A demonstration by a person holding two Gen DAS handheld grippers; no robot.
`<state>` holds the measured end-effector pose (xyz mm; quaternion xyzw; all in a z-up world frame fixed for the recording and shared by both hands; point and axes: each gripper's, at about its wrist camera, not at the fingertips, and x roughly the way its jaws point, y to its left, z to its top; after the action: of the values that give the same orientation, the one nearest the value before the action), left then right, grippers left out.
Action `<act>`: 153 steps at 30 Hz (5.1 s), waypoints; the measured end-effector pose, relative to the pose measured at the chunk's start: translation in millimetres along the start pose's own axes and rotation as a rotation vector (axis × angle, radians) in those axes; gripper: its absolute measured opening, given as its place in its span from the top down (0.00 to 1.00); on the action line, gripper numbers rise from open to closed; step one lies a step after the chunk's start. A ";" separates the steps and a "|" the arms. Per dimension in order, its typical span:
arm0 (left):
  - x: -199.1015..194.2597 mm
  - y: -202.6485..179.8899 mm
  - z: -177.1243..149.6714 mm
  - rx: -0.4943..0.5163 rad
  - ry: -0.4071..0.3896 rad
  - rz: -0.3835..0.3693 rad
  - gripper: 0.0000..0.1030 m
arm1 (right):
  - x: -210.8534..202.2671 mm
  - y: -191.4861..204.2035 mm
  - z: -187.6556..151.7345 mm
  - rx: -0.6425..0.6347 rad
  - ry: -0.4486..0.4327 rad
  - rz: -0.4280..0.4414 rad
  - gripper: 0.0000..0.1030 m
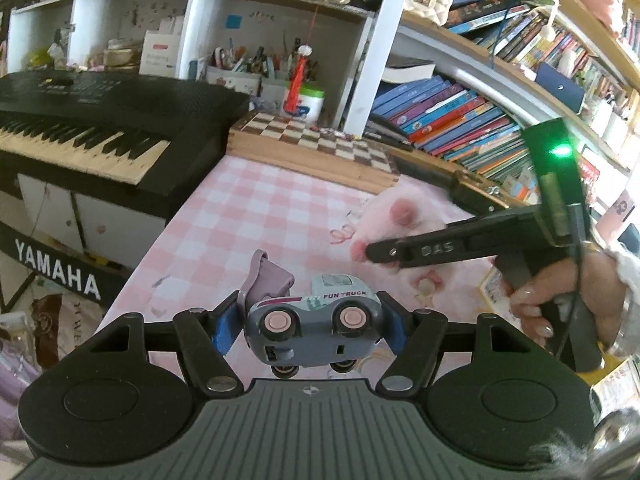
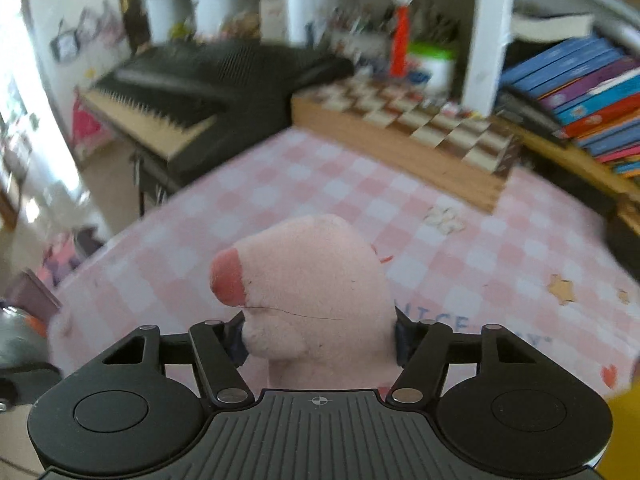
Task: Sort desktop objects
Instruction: 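Lift the toy car in the left tool while the right tool lifts the pig, then carry the pig in the right tool while the left tool carries the car over the box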
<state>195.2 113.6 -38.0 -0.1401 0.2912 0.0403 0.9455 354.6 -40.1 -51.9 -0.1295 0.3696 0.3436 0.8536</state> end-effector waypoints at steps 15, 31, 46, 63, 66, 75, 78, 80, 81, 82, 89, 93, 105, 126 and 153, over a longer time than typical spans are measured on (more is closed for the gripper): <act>-52.5 -1.5 14.1 0.015 -0.097 -0.132 0.36 | -114.0 16.8 -18.1 0.221 -0.169 -0.109 0.36; -117.0 7.6 -8.7 0.076 -0.079 -0.245 0.36 | -179.6 72.1 -91.7 0.401 -0.151 -0.164 0.36; -145.9 1.1 -44.4 0.161 0.000 -0.341 0.36 | -206.8 126.0 -147.8 0.456 -0.100 -0.243 0.36; -147.7 -38.2 -67.6 0.284 0.075 -0.505 0.36 | -244.9 135.1 -197.6 0.586 -0.113 -0.367 0.36; -144.8 -48.0 -69.0 0.307 0.084 -0.535 0.36 | -250.0 131.3 -204.4 0.615 -0.113 -0.392 0.36; -138.1 -75.3 -72.3 0.360 0.103 -0.597 0.36 | -262.3 119.1 -221.5 0.671 -0.116 -0.435 0.36; -135.7 -86.2 -73.5 0.375 0.107 -0.610 0.36 | -266.1 113.8 -225.8 0.682 -0.119 -0.443 0.36; -134.3 -92.2 -73.9 0.382 0.110 -0.616 0.36 | -268.5 108.6 -228.4 0.692 -0.121 -0.444 0.36; -133.6 -95.4 -73.8 0.386 0.110 -0.617 0.36 | -269.1 105.6 -229.1 0.695 -0.121 -0.444 0.36; -132.9 -98.4 -73.5 0.387 0.111 -0.618 0.36 | -269.9 102.7 -229.9 0.698 -0.121 -0.445 0.36; -122.5 -125.2 -70.5 0.391 0.112 -0.624 0.36 | -276.4 78.4 -232.0 0.695 -0.122 -0.445 0.36; -115.6 -143.6 -70.4 0.402 0.115 -0.631 0.36 | -280.6 62.2 -234.4 0.700 -0.123 -0.451 0.36; -95.4 -194.0 -69.4 0.397 0.114 -0.628 0.36 | -290.9 7.2 -239.2 0.695 -0.112 -0.456 0.36; -79.8 -268.1 -35.9 0.344 -0.038 -0.544 0.36 | -318.1 -96.6 -206.4 0.538 -0.259 -0.421 0.36; 69.4 -326.9 -15.8 0.646 0.155 -0.338 0.36 | -181.2 -200.5 -96.7 0.209 -0.020 -0.206 0.36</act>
<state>295.7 -204.3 -10.6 0.1167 0.3324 -0.2211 0.9094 350.1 -321.4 4.9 -0.0737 0.3794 0.2154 0.8968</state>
